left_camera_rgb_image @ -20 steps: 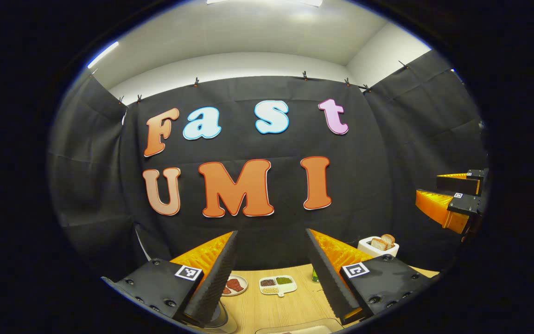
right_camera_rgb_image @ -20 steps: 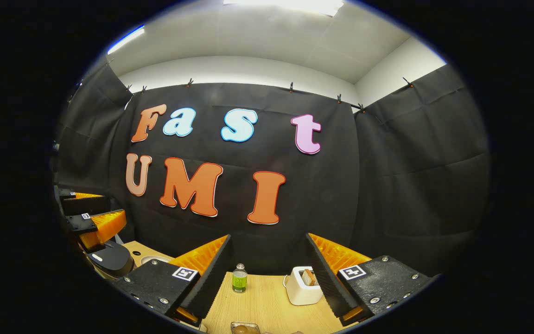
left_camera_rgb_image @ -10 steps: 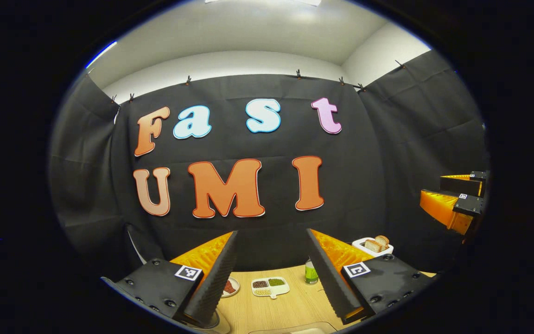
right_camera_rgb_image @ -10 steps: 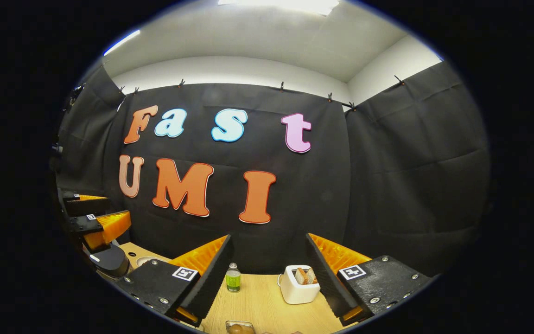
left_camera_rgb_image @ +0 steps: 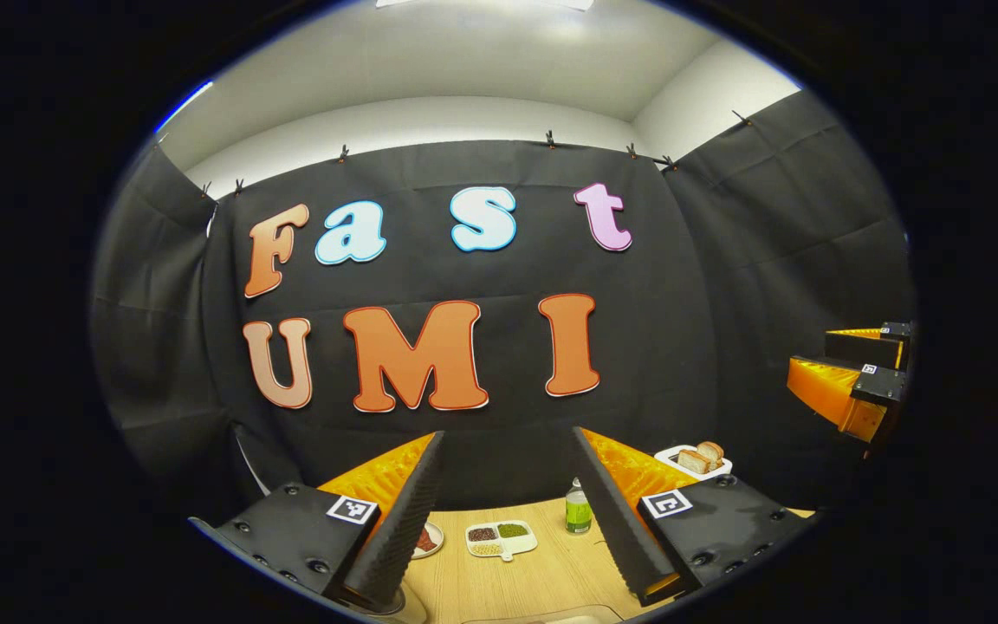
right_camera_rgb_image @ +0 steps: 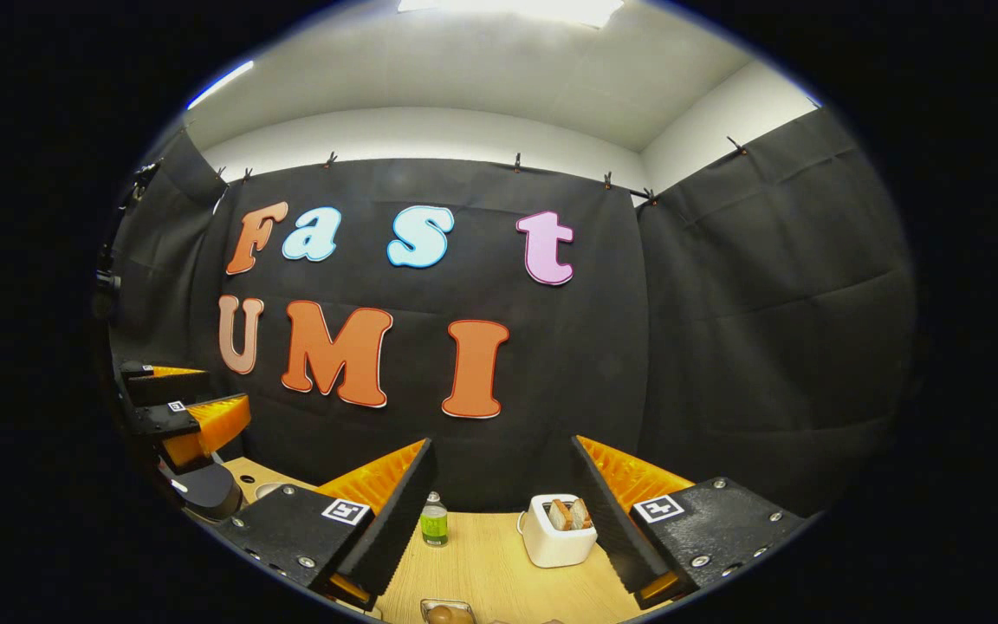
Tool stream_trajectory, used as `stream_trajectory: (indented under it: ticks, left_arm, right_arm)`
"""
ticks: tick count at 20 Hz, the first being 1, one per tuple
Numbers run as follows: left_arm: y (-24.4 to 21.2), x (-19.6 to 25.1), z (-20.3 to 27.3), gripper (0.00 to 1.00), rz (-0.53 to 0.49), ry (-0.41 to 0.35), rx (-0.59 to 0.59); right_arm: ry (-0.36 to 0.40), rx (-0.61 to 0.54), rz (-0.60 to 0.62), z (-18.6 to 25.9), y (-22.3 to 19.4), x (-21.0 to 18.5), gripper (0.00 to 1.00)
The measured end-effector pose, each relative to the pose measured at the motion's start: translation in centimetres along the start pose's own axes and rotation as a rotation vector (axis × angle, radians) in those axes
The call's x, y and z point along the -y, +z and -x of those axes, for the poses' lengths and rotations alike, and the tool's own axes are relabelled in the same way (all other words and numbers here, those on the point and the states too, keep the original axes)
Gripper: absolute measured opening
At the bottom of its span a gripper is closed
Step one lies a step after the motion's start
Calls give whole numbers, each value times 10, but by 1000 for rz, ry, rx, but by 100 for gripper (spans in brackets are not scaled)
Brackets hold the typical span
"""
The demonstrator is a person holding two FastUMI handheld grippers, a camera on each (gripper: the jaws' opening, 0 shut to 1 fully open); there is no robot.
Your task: Close the left gripper, press the button to open the rice cooker; take a wooden spoon from the chopstick holder with the right hand, scoop a spoonful of rice and pour it into the rice cooker, then put the wooden spoon back into the chopstick holder.
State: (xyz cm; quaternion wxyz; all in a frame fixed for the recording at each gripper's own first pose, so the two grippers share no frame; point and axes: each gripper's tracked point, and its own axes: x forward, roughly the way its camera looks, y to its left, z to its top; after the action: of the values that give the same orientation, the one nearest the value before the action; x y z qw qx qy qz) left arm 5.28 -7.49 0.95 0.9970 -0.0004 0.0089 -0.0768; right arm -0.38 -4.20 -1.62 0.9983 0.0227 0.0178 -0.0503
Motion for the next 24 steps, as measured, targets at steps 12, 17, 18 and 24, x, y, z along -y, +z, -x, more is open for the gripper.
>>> stream_trajectory:
  ticks: [12,17,18,24]
  left_arm:
    - [5,-83,24,40,-36,144,-13]
    - [-15,-132,33,4,-12,215,-96]
    - [-21,-143,39,5,5,225,-125]
    - [-54,-204,42,5,132,294,-308]
  right_arm:
    - [37,-10,1,-1,-11,-5,97]
    - [60,-26,26,-10,-21,-11,95]
    - [60,-28,30,-11,-22,-10,95]
    - [49,-61,39,-13,-38,-3,95]
